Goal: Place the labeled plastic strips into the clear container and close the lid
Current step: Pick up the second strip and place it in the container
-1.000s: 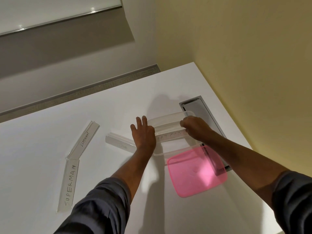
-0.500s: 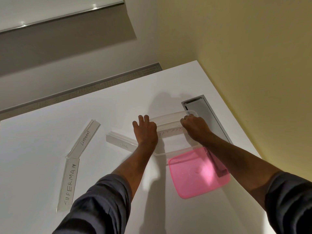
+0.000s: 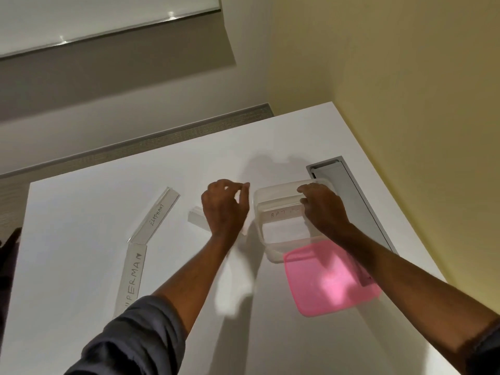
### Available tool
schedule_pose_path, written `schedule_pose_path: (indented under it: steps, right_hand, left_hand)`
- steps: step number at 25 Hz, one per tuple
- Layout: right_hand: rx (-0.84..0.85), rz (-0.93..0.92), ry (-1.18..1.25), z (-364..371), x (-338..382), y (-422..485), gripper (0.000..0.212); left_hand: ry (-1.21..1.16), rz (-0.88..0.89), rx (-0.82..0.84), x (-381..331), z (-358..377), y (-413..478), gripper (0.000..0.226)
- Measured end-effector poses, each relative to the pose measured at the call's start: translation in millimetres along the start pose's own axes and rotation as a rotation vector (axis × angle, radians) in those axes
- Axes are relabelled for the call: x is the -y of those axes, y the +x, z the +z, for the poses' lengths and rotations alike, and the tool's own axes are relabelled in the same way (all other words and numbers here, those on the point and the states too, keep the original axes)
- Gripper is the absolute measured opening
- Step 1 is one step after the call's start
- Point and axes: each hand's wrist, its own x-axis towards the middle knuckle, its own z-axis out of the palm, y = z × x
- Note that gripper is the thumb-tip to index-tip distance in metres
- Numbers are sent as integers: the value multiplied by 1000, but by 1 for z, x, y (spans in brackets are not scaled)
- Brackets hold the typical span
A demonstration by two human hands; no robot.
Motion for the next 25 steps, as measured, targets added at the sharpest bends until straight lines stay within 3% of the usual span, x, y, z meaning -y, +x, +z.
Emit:
schedule_pose_path:
  steps: [2,4,9,11,13,14,16,18,19,22,25]
  right_hand:
    - [-60,11,163,-1,31,-14,25]
    - [-101,4,295,2,68,-31,24]
    - [-63,146,607,37,156,-73,28]
    - [-6,265,690,56,177,-84,35]
    - [95,364,731,73,186,-92,46]
    - [162,408,749,82,188,-95,52]
    - [281,501,766,96,189,-97,74]
    - [337,578,757,106,188,-97,94]
    - [341,597,753,110,188,-97,99]
    - [326,632,772,116,189,-97,100]
    - [276,624,793,115,193,-100,84]
  left_hand:
    - [-83,-221,17,24,-20,8,29]
    - [-136,-431,138,53,-36,15,30]
    - [-167,-586,378,117,-58,17,40]
    - [-175,-615,478,126,-61,16,41]
    - [-157,-604,566,130,-65,15,17]
    - [-161,-586,611,132,-65,14,20]
    - [-133,-537,687,135,-63,13,29]
    - [-149,-510,696,139,-60,11,4]
    - [-168,-508,699,142,-57,9,10]
    - [-179,-498,663,147,-54,8,11]
    - [-152,-490,598,150,-57,5,22]
